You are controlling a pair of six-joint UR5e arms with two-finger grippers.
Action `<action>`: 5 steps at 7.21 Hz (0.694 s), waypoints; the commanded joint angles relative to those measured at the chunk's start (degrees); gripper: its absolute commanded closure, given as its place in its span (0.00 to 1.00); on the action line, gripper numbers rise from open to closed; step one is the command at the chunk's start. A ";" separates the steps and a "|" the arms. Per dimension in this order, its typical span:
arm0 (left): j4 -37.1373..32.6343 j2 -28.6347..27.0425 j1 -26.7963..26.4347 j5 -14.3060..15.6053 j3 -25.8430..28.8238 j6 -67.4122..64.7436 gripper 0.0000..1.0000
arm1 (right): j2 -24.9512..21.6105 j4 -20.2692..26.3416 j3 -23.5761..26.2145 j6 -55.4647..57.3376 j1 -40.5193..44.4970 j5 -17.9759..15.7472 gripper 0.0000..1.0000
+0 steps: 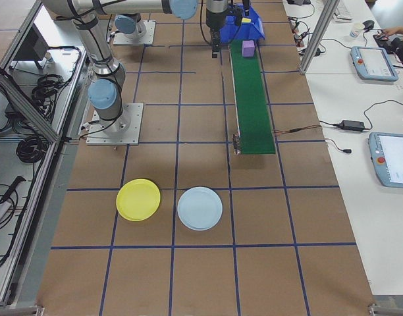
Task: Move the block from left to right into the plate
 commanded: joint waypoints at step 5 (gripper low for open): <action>3.99 -8.67 5.47 0.23 -0.84 15.35 0.00 | 1.66 -0.52 -3.42 -5.76 -11.19 9.14 0.00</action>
